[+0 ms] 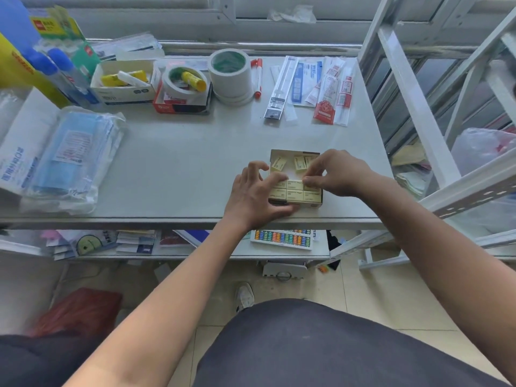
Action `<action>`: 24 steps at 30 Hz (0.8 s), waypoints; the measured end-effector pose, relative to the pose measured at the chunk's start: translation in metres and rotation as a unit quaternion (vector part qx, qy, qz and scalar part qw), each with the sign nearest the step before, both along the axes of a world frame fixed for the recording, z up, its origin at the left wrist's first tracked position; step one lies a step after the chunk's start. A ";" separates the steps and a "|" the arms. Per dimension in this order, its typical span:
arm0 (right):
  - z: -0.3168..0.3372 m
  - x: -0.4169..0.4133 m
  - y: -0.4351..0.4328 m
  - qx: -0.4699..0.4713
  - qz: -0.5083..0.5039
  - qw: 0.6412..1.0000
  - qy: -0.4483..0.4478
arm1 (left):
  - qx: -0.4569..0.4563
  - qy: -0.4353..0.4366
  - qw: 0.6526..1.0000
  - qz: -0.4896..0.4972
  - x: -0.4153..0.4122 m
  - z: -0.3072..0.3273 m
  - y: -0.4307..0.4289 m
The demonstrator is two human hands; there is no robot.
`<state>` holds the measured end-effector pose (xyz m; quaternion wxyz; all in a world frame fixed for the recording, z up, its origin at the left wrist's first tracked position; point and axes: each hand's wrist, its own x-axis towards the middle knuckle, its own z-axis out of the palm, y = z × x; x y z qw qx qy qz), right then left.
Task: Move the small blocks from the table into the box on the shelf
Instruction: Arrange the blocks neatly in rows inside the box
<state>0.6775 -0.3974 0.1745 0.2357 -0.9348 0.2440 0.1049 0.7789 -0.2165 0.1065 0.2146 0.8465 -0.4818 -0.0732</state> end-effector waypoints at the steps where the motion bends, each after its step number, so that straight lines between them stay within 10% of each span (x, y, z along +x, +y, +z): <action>1: 0.000 0.001 0.001 -0.013 0.005 1.000 0.008 | -0.002 -0.001 1.000 0.000 0.000 -0.001 0.000; 12: 0.010 0.022 0.014 -0.129 0.061 0.983 0.119 | -0.001 -0.003 1.000 0.007 0.000 -0.001 0.001; 24: 0.027 0.020 -0.007 -0.054 0.018 0.997 0.057 | -0.005 -0.020 1.000 0.008 -0.002 -0.001 0.000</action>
